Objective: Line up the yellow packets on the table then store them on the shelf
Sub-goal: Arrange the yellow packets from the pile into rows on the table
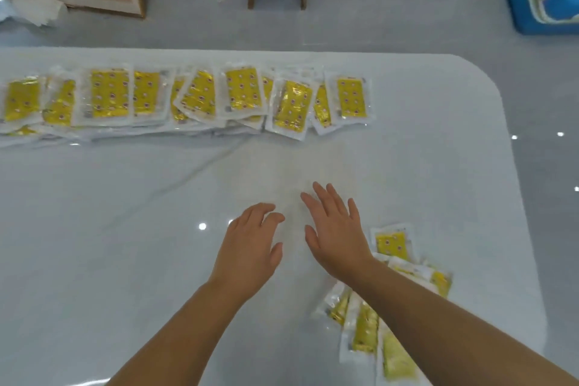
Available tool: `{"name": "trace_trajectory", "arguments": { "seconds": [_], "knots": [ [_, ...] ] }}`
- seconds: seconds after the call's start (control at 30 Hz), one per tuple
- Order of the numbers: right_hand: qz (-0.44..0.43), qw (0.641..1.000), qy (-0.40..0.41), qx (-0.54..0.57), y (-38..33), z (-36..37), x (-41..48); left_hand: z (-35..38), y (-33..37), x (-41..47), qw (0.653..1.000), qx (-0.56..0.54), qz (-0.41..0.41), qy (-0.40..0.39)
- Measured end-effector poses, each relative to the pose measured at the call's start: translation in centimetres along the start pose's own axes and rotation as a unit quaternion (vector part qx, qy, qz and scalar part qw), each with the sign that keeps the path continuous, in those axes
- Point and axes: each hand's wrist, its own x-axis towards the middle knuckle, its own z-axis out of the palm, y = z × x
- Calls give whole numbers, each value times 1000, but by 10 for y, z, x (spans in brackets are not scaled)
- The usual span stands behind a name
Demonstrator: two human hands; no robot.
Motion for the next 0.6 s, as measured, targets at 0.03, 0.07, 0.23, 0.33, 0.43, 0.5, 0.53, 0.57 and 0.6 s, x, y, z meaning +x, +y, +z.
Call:
{"name": "trace_trajectory", "arguments": {
  "seconds": [0.03, 0.07, 0.23, 0.33, 0.43, 0.5, 0.53, 0.57, 0.6],
  "knots": [
    [1, 1000, -20, -11, 21, 1, -12, 17, 18, -3, 1000, -7, -9, -15],
    [3, 999, -42, -25, 41, 1, -23, 32, 34, -5, 999, -10, -16, -30],
    [47, 995, -80, -36, 121, -5, -69, 79, 104, -12, 989, 24, -84, -116],
    [110, 992, -55, 5, 144, -3, -85, 96, 133, -16, 978, 72, -138, -138],
    [157, 986, -19, 57, 153, 3, -89, 110, 151, -20, 969, 86, -196, -126],
    [180, 979, 4, 98, 152, 7, -83, 118, 157, -19, 963, 66, -236, -109],
    [196, 972, 16, 129, 151, 9, -79, 121, 159, -17, 959, 46, -259, -104],
    [213, 963, 28, 162, 149, 10, -73, 123, 160, -15, 954, 22, -282, -102],
    [229, 954, 42, 190, 148, 11, -68, 124, 160, -13, 947, -3, -303, -103]
  ]
}}
